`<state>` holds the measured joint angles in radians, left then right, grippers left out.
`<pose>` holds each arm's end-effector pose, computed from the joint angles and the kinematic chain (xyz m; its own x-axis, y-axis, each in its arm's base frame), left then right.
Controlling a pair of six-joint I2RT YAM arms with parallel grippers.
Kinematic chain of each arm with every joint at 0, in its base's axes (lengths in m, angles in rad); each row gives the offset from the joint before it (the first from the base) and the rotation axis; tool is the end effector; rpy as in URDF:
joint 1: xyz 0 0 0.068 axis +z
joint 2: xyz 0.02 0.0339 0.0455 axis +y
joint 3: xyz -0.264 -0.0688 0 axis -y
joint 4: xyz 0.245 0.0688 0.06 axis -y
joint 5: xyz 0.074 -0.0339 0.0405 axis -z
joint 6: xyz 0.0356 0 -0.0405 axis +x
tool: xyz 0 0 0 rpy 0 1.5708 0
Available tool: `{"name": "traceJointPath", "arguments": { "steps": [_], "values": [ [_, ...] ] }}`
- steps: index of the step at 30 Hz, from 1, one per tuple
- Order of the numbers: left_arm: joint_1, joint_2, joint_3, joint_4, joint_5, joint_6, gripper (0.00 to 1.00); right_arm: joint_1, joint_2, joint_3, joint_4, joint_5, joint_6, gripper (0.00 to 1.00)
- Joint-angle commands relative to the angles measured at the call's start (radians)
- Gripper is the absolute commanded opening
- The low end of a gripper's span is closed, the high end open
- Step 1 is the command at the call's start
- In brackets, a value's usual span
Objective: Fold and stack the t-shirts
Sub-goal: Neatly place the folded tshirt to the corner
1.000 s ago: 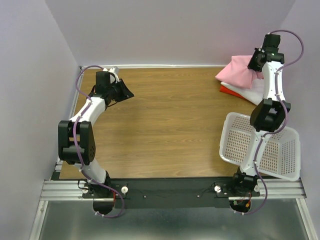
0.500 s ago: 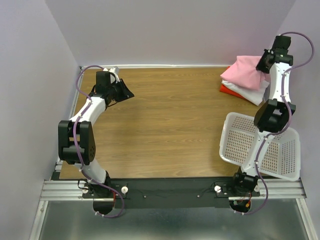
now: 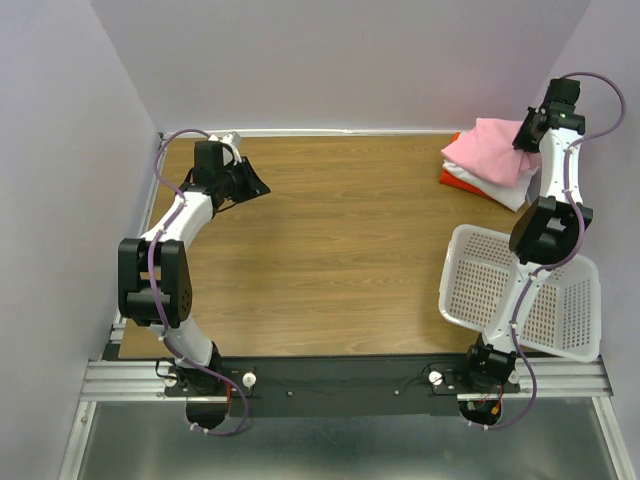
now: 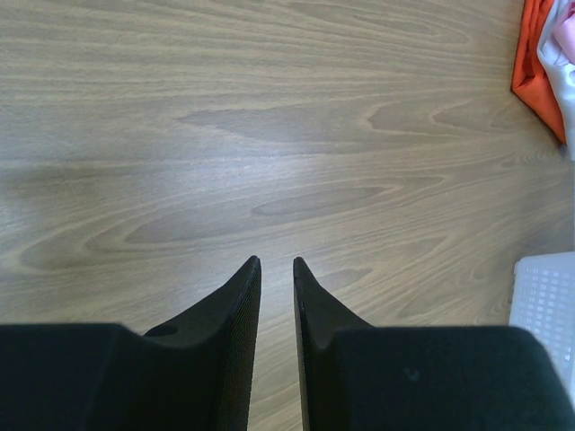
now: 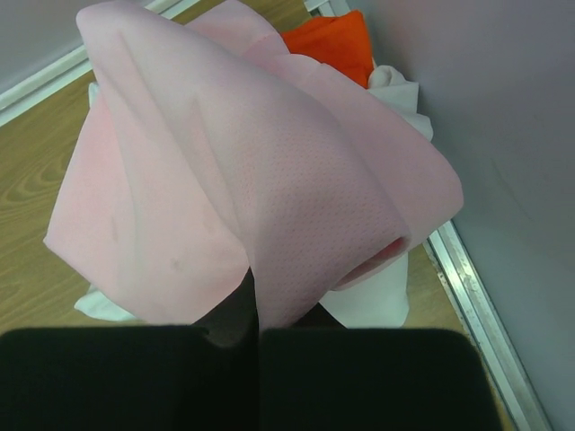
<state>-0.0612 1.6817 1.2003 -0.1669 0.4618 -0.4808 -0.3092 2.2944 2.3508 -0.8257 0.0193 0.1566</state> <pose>0.3769 -0.0390 0.2517 -0.7236 -0.3705 -0.5823 0.0841 0.7901 -0.6072 0.4901 -0.1573 0.3088 -0.6050 0.3570 -0.7117 0.4169 0.9036 0.0988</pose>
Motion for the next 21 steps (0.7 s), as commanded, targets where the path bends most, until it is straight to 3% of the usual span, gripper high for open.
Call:
{"name": "traceJointPath", "arguments": {
  "steps": [1, 11, 13, 14, 15, 19, 21],
  "values": [
    [-0.005, 0.004, 0.028, -0.019, -0.002, 0.022, 0.29, -0.010, 0.000, -0.010, 0.019, 0.091, -0.031, 0.03],
    [-0.005, 0.007, 0.047, -0.049, -0.005, 0.045, 0.29, -0.010, 0.045, -0.010, 0.020, 0.182, -0.048, 0.04],
    [-0.005, 0.006, 0.047, -0.056, -0.005, 0.050, 0.29, -0.010, 0.057, -0.007, 0.019, 0.179, -0.057, 0.11],
    [-0.005, 0.006, 0.050, -0.057, -0.005, 0.050, 0.29, -0.010, 0.060, -0.007, 0.019, 0.176, -0.058, 0.18],
    [-0.006, 0.007, 0.051, -0.059, -0.003, 0.050, 0.29, -0.010, 0.060, -0.008, 0.020, 0.174, -0.058, 0.45],
    [-0.008, -0.005, 0.056, -0.060, -0.012, 0.056, 0.29, -0.008, 0.037, -0.024, 0.023, 0.171, -0.055, 1.00],
    [-0.008, -0.011, 0.054, -0.060, -0.015, 0.059, 0.29, -0.008, 0.011, -0.034, 0.030, 0.154, -0.055, 1.00]
  ]
}}
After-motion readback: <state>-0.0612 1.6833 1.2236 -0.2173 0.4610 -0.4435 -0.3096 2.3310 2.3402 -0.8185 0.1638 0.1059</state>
